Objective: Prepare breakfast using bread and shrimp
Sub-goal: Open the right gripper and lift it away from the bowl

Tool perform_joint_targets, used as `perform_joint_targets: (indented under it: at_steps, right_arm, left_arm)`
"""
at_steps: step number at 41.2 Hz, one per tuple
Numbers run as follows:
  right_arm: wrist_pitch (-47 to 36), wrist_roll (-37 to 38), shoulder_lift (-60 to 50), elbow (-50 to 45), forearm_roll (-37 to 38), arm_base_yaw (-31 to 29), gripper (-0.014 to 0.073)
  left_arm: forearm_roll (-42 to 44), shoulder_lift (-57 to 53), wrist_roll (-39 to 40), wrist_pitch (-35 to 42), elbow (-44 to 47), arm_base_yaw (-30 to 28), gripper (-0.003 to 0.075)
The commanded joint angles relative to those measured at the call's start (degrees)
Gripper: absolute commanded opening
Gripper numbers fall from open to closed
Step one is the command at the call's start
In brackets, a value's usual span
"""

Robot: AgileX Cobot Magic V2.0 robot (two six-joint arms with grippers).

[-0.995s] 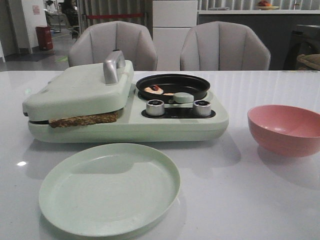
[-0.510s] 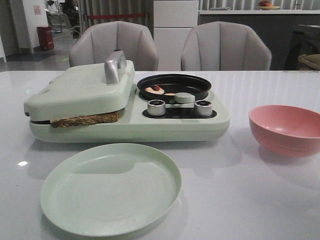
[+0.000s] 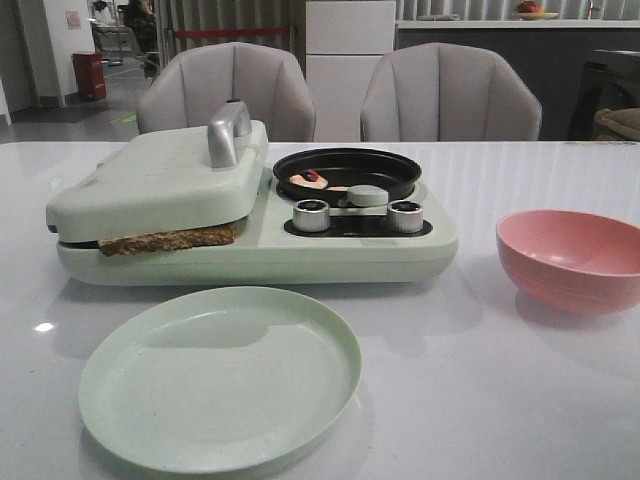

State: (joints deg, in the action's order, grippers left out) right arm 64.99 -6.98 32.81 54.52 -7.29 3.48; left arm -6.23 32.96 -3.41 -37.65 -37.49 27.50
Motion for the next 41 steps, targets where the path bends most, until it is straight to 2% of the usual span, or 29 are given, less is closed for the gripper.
perform_joint_targets:
  at_steps: [1, 6, 9, 18, 26, 32, 41]
  right_arm:
    - [-4.48, 0.09, 0.19, 1.51, -0.62, 0.02, 0.0524]
    - [-4.48, 0.09, 0.19, 1.51, -0.62, 0.02, 0.0521]
    - [-4.48, 0.09, 0.19, 1.51, -0.62, 0.02, 0.0479]
    - [-4.48, 0.09, 0.19, 1.51, -0.62, 0.02, 0.0201]
    - [-4.43, 0.09, 0.19, 1.51, -0.62, 0.02, 0.0041]
    - [-4.43, 0.09, 0.19, 1.51, -0.62, 0.02, -0.0022]
    - [-4.49, 0.09, 0.19, 1.51, -0.62, 0.02, -0.0032]
  left_arm:
    - [-0.26, 0.07, 0.51, 4.39, -1.59, -0.15, 0.0102]
    - [-0.26, 0.07, 0.51, 4.39, -1.59, -0.15, 0.0102]
    - [-0.26, 0.07, 0.51, 4.39, -1.59, -0.15, 0.0102]
    - [-0.26, 0.07, 0.51, 4.39, -1.59, -0.15, 0.0102]
    - [-0.26, 0.07, 0.51, 4.39, -1.59, -0.15, 0.0102]
    - [-0.26, 0.07, 0.51, 4.39, -1.59, -0.15, 0.0102]
    - [-0.26, 0.07, 0.51, 4.39, -1.59, -0.15, 0.0102]
